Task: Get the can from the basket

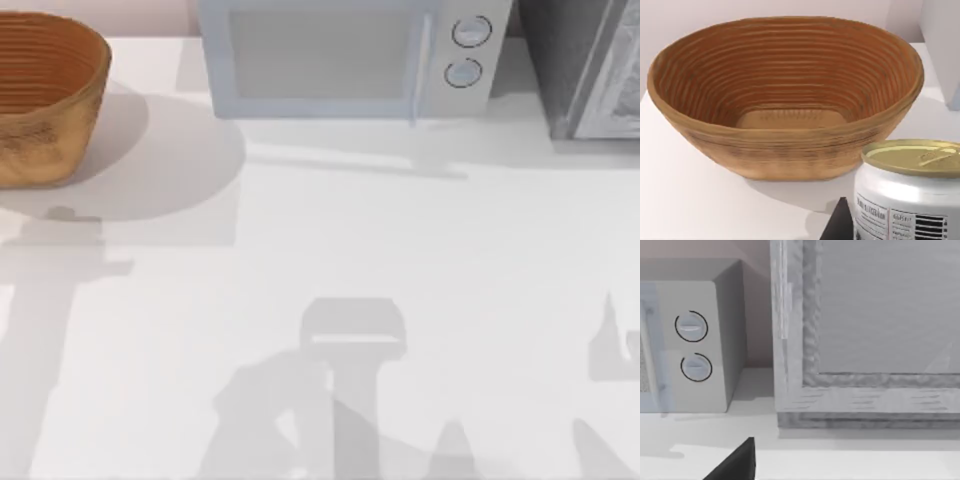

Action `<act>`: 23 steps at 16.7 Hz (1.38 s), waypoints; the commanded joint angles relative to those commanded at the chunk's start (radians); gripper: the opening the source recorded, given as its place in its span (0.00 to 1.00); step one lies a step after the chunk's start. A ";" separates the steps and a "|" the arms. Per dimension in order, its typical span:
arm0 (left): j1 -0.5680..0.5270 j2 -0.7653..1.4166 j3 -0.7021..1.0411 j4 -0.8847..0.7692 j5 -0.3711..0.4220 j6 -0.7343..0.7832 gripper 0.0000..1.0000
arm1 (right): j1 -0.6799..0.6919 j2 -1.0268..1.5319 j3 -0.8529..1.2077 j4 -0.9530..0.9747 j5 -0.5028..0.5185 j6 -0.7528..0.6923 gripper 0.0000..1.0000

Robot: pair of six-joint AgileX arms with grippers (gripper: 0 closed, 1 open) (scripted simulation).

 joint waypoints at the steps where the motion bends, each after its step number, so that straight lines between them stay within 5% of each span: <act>1: -0.006 -0.119 -0.104 0.046 -0.003 -0.006 0.00 | 0.000 0.000 0.000 0.000 0.000 0.000 1.00; 6: -0.031 -0.578 -0.541 0.265 -0.021 -0.040 0.00 | 0.000 0.000 0.000 0.000 0.000 0.000 1.00; 10: -0.045 -0.754 -0.717 0.379 -0.029 -0.055 0.00 | 0.000 0.000 0.000 0.000 0.000 0.000 1.00; 18: -0.046 -0.766 -0.739 0.399 -0.026 -0.054 0.00 | 0.000 0.000 0.000 0.000 0.000 0.000 1.00; 23: -0.056 -0.574 -0.661 0.506 0.068 -0.041 0.00 | 0.000 0.000 0.000 0.000 0.000 0.000 1.00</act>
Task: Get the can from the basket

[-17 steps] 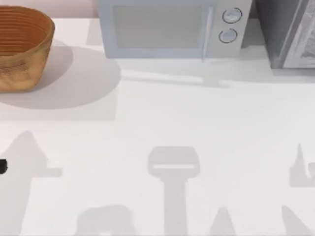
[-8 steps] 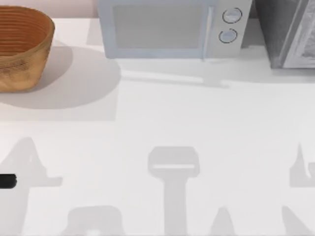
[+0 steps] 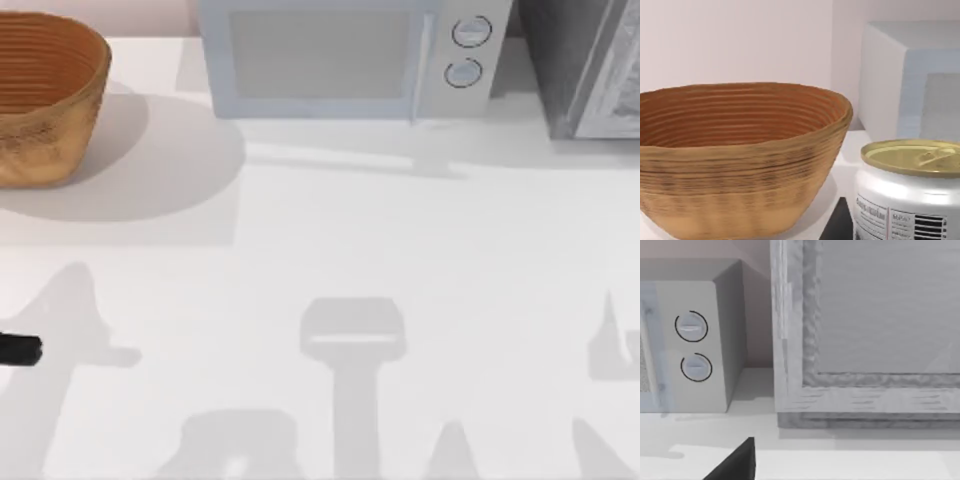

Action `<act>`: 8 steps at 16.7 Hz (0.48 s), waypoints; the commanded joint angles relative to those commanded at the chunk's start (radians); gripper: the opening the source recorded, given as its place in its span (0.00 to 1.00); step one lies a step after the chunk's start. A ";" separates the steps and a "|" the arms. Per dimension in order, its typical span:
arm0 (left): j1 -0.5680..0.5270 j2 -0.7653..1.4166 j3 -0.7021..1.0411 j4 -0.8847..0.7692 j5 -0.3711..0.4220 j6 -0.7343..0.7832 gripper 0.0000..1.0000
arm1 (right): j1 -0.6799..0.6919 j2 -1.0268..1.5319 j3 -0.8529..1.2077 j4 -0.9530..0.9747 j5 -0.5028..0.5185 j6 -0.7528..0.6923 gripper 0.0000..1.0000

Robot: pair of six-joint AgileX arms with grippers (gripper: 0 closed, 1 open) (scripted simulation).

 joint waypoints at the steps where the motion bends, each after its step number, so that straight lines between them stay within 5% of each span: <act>1: -0.003 0.064 0.026 0.035 0.033 0.004 0.00 | 0.000 0.000 0.000 0.000 0.000 0.000 1.00; 8: -0.034 0.670 0.278 0.358 0.369 0.040 0.00 | 0.000 0.000 0.000 0.000 0.000 0.000 1.00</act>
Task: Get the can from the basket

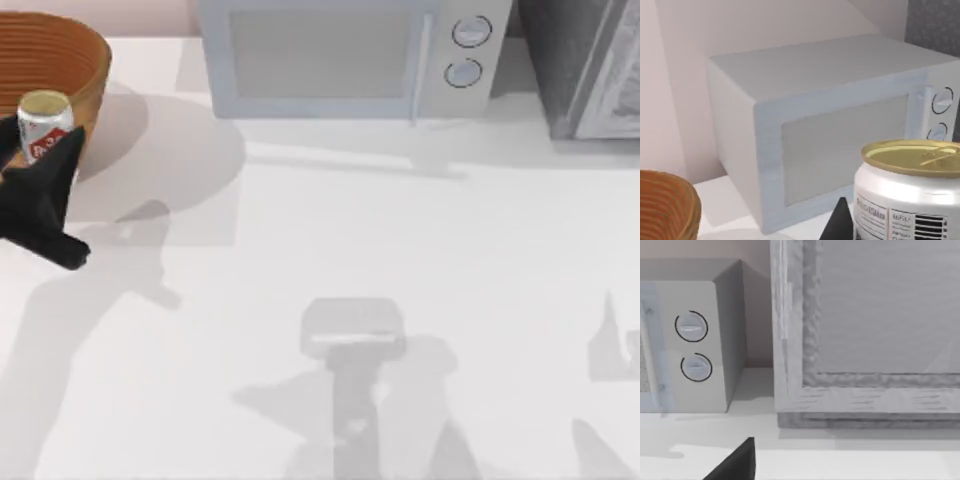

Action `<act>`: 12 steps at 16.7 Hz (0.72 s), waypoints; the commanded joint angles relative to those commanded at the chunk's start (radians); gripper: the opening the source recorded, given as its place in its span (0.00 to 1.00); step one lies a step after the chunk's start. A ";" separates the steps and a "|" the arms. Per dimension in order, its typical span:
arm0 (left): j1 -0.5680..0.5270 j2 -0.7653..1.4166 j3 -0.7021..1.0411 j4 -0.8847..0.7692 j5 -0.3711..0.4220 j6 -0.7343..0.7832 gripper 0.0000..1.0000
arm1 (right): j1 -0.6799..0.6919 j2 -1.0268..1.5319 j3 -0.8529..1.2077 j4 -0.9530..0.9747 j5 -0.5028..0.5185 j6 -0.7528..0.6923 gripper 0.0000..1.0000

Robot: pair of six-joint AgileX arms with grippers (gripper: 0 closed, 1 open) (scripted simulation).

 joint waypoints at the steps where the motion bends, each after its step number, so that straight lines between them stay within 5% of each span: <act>1: -0.005 0.102 0.043 0.053 0.060 0.006 0.00 | 0.000 0.000 0.000 0.000 0.000 0.000 1.00; 12: -0.044 1.192 0.516 0.605 0.755 0.071 0.00 | 0.000 0.000 0.000 0.000 0.000 0.000 1.00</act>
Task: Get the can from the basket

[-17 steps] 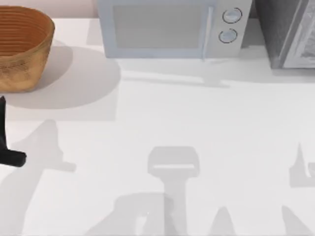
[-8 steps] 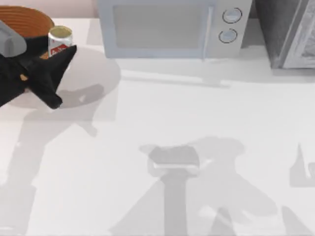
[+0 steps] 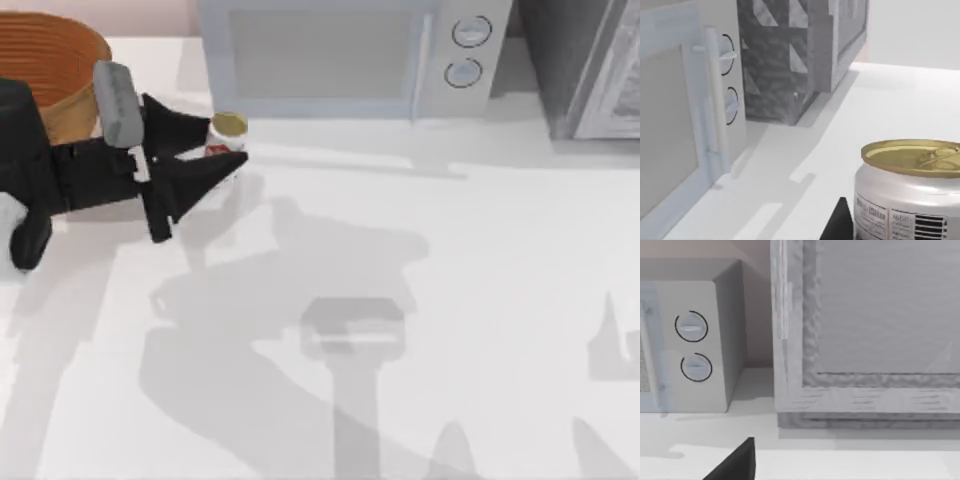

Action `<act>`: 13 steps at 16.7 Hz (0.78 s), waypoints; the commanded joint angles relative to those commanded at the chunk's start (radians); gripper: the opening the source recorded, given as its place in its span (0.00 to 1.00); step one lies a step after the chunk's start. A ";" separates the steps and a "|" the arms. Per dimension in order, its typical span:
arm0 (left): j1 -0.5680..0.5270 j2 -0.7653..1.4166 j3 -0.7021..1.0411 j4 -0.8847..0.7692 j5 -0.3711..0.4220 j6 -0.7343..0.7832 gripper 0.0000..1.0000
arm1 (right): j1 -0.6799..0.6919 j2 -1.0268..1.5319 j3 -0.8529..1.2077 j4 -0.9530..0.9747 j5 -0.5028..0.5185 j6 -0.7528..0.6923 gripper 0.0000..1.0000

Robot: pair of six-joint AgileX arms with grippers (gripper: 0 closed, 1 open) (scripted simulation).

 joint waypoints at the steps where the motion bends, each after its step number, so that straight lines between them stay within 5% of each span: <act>1: -0.002 0.077 0.034 0.038 0.054 0.005 0.00 | 0.000 0.000 0.000 0.000 0.000 0.000 1.00; 7: -0.011 0.384 0.171 0.184 0.278 0.022 0.00 | 0.000 0.000 0.000 0.000 0.000 0.000 1.00; 13: -0.012 0.411 0.183 0.196 0.299 0.024 0.00 | 0.000 0.000 0.000 0.000 0.000 0.000 1.00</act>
